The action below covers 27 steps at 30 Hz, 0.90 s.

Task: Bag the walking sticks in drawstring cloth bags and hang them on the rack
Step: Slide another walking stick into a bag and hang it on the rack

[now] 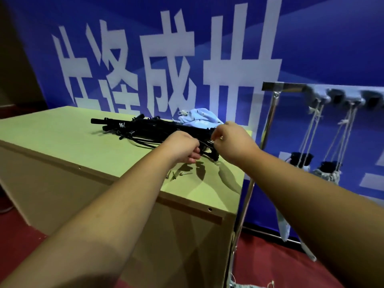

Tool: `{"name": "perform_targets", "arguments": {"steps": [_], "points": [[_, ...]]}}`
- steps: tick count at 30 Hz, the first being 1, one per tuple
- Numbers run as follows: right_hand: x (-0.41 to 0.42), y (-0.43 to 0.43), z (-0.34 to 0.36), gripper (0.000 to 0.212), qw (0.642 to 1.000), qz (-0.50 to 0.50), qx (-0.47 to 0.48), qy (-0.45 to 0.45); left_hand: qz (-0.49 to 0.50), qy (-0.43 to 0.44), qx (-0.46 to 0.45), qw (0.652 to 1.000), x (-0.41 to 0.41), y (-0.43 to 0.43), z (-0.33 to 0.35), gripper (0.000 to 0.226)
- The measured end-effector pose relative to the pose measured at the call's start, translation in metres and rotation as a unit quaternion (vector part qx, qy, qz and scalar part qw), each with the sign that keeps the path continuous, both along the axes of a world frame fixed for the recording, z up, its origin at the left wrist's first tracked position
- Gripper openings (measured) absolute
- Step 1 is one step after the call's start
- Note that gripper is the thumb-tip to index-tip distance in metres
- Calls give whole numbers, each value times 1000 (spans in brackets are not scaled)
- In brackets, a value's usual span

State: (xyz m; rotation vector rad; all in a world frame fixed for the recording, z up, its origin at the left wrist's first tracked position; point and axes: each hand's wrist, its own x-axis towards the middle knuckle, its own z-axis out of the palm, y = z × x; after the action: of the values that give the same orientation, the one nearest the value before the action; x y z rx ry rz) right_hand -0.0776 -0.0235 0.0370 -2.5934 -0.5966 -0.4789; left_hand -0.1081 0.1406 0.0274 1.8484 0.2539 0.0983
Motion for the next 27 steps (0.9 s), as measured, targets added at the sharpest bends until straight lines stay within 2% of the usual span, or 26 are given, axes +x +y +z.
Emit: {"name": "perform_targets", "arguments": {"steps": [2,6,10,13,16,19,23,27], "points": [[22,15,0,28,999,8,-23,-29,19,5,-24,1000,19,11,-3,12],[55,43,-1,40,997,1,-59,-42,61,-10,-83,995,52,33,-9,31],[73,64,0,41,994,-21,-109,17,81,-23,-85,993,71,48,-13,36],[81,76,1,34,984,-45,-163,53,82,-22,-149,985,78,55,-15,32],[89,84,1,37,980,-72,-180,54,73,-24,-205,976,82,58,-17,31],[93,88,2,38,969,-76,-230,36,76,-25,-262,962,88,61,-19,30],[82,82,3,38,962,-63,-263,-42,91,-30,-325,941,89,64,-12,4],[61,76,1,37,955,-83,-267,-95,89,-30,-345,934,85,68,-8,13]]}}
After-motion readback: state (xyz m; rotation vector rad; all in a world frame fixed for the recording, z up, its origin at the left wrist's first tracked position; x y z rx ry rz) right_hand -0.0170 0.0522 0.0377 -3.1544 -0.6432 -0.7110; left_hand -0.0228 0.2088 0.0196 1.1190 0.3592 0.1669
